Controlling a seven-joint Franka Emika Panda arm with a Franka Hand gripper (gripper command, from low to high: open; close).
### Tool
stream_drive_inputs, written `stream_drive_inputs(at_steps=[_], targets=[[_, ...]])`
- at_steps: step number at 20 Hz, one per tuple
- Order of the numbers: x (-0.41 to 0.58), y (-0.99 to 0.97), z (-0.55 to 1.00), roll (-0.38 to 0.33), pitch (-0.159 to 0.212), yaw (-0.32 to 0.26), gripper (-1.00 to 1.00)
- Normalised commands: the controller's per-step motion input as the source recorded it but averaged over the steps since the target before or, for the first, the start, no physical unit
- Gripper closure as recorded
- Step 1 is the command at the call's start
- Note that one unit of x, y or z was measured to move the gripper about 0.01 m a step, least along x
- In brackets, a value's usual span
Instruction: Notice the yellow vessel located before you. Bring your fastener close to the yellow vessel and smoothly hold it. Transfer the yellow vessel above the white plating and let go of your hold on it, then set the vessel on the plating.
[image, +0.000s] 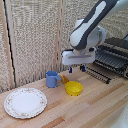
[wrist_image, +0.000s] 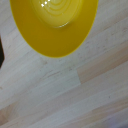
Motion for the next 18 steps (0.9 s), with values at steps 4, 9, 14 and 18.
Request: stream_drive_inputs(at_steps=[4, 9, 14, 18], targets=[[-0.107, -0.19, -0.47, -0.053, 0.036, 0.0, -1.0], [-0.098, -0.18, -0.47, -0.061, 0.034, 0.0, -1.0], [-0.03, -0.12, -0.43, -0.058, 0.007, 0.0, -1.0], [0.001, -0.06, -0.26, -0.033, 0.002, 0.001, -1.0]])
